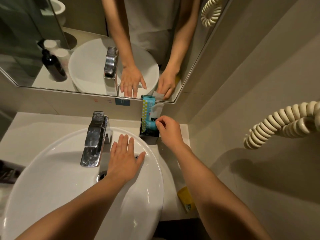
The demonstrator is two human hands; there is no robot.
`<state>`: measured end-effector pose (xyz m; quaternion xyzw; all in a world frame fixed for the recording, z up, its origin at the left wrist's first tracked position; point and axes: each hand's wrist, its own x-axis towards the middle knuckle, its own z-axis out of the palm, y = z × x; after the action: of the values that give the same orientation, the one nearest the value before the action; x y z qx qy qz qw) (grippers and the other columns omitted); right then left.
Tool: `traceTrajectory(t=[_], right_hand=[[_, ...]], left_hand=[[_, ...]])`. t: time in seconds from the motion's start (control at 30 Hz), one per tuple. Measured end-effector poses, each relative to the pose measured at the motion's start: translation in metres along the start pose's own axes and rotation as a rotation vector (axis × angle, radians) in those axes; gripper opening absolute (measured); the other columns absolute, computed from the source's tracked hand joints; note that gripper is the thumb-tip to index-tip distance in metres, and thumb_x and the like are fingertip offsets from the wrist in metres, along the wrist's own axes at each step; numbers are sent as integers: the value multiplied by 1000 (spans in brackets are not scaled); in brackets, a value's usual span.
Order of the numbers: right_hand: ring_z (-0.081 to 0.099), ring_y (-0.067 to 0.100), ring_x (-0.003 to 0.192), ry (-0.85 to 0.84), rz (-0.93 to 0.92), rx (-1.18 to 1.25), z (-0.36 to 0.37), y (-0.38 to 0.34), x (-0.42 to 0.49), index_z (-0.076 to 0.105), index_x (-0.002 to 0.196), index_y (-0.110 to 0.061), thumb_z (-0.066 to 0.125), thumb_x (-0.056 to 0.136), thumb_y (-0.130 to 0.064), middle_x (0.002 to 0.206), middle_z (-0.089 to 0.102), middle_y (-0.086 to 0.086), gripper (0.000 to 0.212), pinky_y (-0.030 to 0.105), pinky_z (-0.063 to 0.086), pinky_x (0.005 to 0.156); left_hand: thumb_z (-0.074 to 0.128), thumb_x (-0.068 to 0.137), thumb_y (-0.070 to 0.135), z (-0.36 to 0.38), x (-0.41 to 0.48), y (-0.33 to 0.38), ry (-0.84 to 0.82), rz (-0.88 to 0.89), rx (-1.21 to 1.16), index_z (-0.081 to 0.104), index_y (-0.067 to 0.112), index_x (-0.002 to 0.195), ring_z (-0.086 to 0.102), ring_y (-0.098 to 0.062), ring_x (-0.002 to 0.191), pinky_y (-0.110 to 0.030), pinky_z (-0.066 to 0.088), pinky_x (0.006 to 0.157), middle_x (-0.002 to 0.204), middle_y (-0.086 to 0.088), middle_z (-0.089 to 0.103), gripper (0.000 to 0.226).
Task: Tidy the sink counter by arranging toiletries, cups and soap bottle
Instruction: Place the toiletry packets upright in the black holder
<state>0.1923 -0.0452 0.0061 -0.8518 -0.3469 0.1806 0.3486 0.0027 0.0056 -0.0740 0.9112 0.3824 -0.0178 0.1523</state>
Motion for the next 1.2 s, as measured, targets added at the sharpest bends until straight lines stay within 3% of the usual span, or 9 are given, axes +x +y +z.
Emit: traceTrajectory(t=[0.2,0.63,0.93,1.2], right_hand=[[58,18,93,-21,-9,-161,4,8,7,68,99,-16,58,98,-18,101,64,2,10,30,46,74],[55,20,97,-29,-122,-454,11,12,17,70,102,-19,62,97,-25,102,64,1,12,37,47,88],[56,18,99,-9,-84,-439,11,11,15,71,103,-18,62,97,-24,104,65,2,12,34,49,88],[57,19,94,123,15,-206,-1,35,-24,72,100,-16,67,93,-23,96,64,-2,11,40,50,88]], left_hand=[[8,91,70,-2,0,1,7,-10,5,20,12,159,-3,-26,156,-45,-4,125,169,-12,10,90],[11,95,70,-3,0,0,-28,-10,1,9,15,161,-12,-23,155,-44,-7,125,170,-9,-1,86],[10,94,71,-2,1,0,-20,-9,-18,11,14,161,-12,-23,155,-44,-7,125,170,-9,1,87],[20,97,68,0,1,-1,4,-13,-17,18,12,159,-6,-24,156,-46,-2,126,169,-10,8,84]])
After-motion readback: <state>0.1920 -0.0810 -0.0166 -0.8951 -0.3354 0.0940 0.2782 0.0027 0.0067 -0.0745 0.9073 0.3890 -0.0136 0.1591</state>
